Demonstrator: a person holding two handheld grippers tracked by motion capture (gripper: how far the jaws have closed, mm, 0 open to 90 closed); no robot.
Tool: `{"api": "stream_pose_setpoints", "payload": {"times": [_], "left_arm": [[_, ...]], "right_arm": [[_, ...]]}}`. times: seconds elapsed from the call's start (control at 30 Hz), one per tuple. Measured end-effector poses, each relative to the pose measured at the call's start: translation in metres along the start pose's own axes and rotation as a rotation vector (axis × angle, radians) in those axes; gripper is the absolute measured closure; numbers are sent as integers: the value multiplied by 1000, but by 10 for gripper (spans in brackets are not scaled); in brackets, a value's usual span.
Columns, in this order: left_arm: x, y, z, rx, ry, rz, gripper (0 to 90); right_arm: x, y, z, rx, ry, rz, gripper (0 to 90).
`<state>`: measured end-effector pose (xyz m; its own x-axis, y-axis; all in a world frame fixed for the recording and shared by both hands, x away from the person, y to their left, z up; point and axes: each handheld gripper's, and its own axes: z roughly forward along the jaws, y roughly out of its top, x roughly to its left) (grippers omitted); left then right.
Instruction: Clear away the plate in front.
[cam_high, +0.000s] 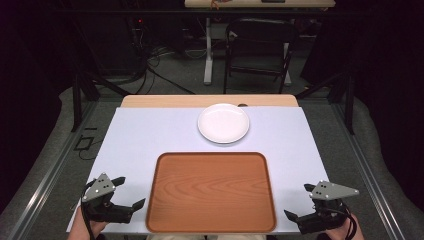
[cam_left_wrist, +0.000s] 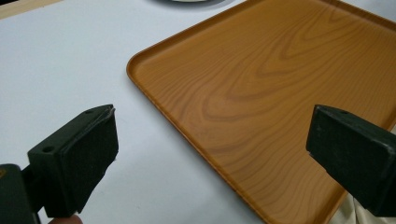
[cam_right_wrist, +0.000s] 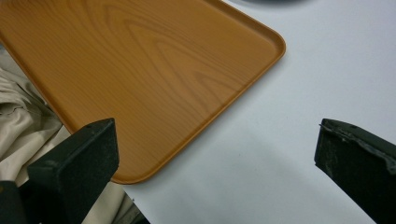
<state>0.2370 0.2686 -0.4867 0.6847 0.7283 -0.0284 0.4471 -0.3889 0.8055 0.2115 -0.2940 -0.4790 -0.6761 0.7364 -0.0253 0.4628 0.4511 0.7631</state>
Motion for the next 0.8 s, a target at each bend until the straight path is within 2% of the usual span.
{"api": "stream_pose_setpoints", "payload": {"times": [0.3, 0.43, 0.57, 0.67, 0.8], "left_arm": [[-1, 0, 0, -1, -13, 3, 42], [-3, 1, 0, -11, -9, 9, 43], [-5, 2, 1, 1, 2, 15, 40], [-5, 2, 1, -4, 15, -1, 34], [-4, 3, 1, -20, 8, -42, 24]], "right_arm": [[0, 1, 1, 9, 3, -3, 0], [1, 1, 1, 9, 3, -5, 0], [0, 1, 1, 8, 4, -6, 0], [0, 1, 1, 8, 6, -7, 0], [0, 1, 1, 9, 7, -8, 0]]}}
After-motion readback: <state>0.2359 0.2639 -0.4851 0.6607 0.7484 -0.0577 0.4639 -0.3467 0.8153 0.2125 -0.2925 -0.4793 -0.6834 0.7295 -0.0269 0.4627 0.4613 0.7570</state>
